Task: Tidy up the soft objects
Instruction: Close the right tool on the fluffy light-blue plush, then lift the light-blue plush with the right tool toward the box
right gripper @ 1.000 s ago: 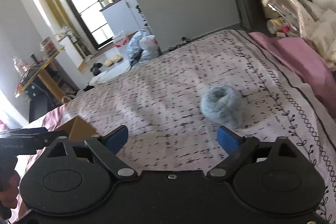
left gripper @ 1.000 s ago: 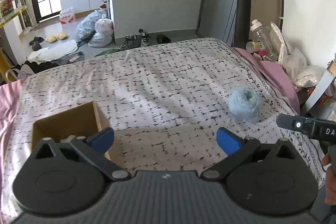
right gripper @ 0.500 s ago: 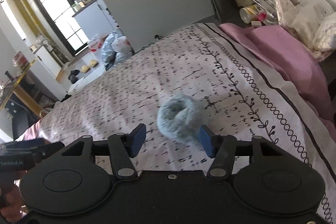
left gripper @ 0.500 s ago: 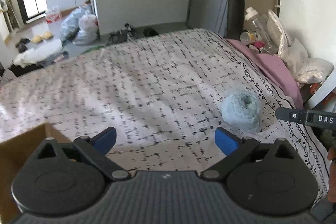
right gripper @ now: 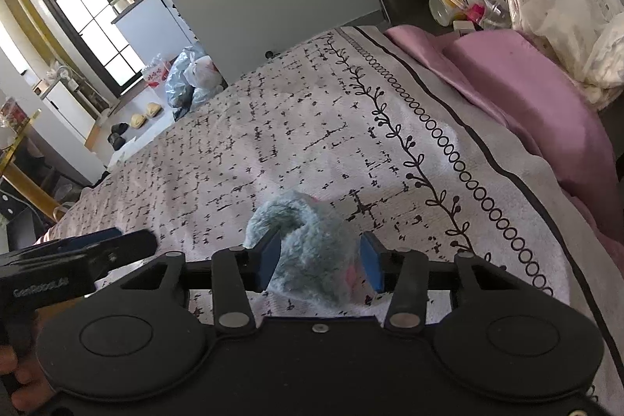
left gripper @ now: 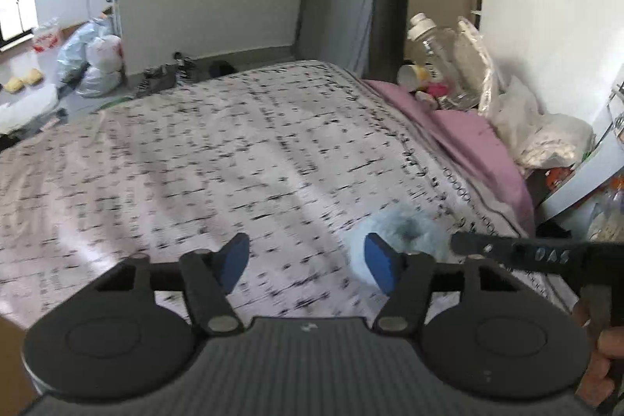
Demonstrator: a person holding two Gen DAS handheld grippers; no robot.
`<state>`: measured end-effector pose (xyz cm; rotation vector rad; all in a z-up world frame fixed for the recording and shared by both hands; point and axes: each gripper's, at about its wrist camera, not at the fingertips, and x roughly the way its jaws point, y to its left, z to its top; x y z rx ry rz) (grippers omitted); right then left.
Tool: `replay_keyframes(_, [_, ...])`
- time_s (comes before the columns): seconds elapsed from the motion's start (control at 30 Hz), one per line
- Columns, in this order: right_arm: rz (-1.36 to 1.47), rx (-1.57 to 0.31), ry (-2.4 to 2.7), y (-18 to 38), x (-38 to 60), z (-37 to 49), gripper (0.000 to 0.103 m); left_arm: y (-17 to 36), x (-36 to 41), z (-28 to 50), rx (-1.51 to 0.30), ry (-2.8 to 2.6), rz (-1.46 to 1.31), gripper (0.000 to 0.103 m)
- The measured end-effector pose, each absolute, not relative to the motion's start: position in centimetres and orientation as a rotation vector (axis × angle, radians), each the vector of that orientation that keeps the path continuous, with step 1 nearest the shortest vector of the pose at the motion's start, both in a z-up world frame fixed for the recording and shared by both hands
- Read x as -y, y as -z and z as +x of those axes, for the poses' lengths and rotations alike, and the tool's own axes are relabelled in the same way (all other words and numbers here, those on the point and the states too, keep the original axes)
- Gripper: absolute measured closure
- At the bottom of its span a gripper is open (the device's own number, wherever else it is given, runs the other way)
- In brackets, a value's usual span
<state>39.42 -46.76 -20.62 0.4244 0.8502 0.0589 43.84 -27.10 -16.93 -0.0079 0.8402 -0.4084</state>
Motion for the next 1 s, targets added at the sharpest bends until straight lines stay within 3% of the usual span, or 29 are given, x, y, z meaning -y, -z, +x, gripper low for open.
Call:
replay_keyframes(0.37, [0.424, -0.896, -0.059, 22.7, 46.6, 41.4, 0.063, 20.8, 31.2, 46.3, -0.911, 0.540, -0.021, 0.065])
replay_keyframes(0.43, [0.416, -0.906, -0.063, 23.1, 46.4, 41.7, 0.066, 21.7, 31.5, 46.7, -0.946, 0.528, -0.036, 0.071])
replay_keyframes(0.5, [0.418, -0.919, -0.080, 23.3, 46.2, 41.9, 0.078, 22.3, 31.6, 47.2, -0.982, 0.537, -0.063, 0.077])
replay_keyframes(0.57, [0.417, -0.924, -0.090, 23.1, 46.1, 41.9, 0.083, 22.5, 31.6, 47.4, -0.997, 0.555, -0.096, 0.089])
replay_keyframes(0.63, [0.404, -0.914, -0.083, 22.5, 45.9, 41.7, 0.085, 21.8, 31.3, 47.0, -0.970, 0.566, -0.124, 0.094])
replay_keyframes(1.0, [0.410, -0.831, -0.138, 18.1, 43.7, 39.0, 0.087, 16.9, 28.8, 44.3, -0.900, 0.557, -0.076, 0.094])
